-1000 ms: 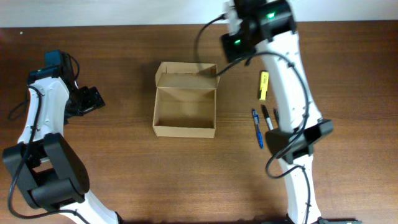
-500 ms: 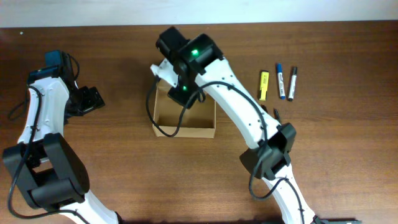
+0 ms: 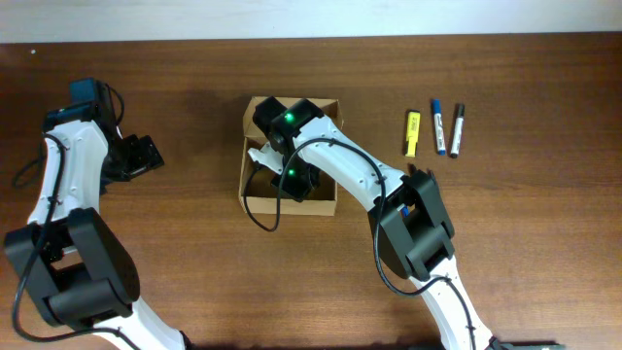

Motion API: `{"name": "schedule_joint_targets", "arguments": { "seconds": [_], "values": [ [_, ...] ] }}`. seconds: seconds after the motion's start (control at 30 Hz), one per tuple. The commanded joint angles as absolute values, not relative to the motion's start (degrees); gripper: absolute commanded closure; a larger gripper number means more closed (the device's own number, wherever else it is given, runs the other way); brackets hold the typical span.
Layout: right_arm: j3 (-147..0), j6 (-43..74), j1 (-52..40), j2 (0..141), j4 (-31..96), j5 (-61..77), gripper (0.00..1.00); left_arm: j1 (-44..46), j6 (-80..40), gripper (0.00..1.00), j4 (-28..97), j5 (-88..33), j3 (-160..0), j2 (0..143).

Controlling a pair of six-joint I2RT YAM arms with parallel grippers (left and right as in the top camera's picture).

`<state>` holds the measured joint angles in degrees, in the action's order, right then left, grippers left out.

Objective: Pack container
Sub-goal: 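Carry the tape roll into the box and release it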

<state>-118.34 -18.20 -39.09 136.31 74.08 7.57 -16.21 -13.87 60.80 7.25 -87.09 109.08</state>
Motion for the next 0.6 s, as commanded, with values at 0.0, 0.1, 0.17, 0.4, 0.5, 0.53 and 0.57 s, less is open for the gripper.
{"name": "schedule_joint_targets", "arguments": {
  "seconds": [0.0,0.1,0.17,0.4,0.5,0.53,0.57],
  "values": [
    [-119.07,-17.08,-39.27,135.17,74.59,8.38,0.71,-16.29,-13.19,0.00,60.84,6.83,-86.94,108.95],
    [-121.75,-17.08,-39.27,133.93,76.99,8.36,0.41,-16.29,-13.19,0.00,60.84,6.83,-86.94,108.95],
    [-124.14,-17.08,-39.27,132.77,78.63,7.62,0.41,-16.29,-13.19,0.00,60.84,6.83,-86.94,108.95],
    [-140.51,-12.51,-38.72,127.39,90.24,-2.66,0.47,-16.29,-13.19,0.00,60.84,6.83,-86.94,108.95],
    [-144.59,-11.79,-37.15,122.67,91.55,-2.87,0.47,-16.29,-13.19,0.00,60.84,6.83,-86.94,108.95],
    [-144.97,-11.05,-35.97,120.05,91.31,-3.60,0.46,-16.29,-13.19,0.00,60.84,6.83,-86.94,108.95],
    [-144.97,-10.28,-34.70,118.13,91.11,-4.40,0.47,-16.29,-13.19,0.00,60.84,6.83,-86.94,108.95]
  ]
}}
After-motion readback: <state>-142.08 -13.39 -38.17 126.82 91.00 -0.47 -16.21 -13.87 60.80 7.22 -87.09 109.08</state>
